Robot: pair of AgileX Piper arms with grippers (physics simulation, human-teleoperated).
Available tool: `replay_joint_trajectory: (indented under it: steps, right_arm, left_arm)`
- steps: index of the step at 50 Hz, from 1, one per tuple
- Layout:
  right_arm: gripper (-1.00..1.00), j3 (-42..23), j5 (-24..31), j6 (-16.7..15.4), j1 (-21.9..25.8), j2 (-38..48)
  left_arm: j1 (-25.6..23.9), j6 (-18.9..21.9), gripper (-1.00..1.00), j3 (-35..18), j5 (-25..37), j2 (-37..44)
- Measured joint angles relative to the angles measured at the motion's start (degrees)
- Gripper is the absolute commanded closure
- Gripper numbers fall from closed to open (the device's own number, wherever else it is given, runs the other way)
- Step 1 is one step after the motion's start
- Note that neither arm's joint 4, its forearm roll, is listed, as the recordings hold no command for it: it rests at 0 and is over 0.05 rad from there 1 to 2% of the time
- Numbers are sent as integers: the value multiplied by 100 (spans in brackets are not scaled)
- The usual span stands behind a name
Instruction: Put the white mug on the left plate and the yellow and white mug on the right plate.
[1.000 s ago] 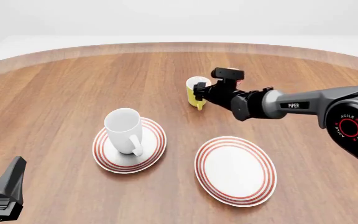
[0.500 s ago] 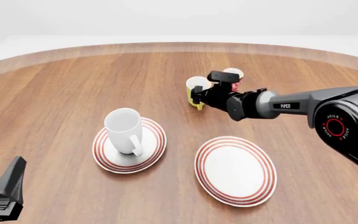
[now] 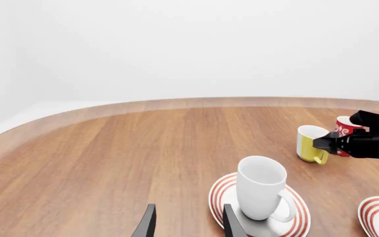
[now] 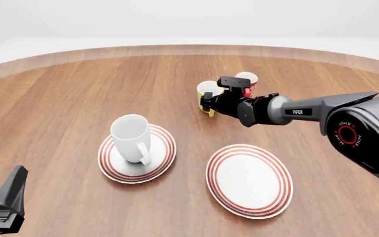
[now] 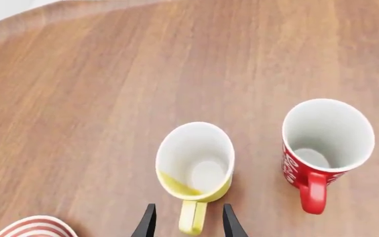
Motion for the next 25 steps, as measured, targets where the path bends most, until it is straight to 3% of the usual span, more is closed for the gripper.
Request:
replay_joint_trajectory:
  steps: [25]
  right_arm:
    - [-100, -186, 228, 88, 36, 197]
  left_arm:
    - [0, 0, -100, 0, 0, 0]
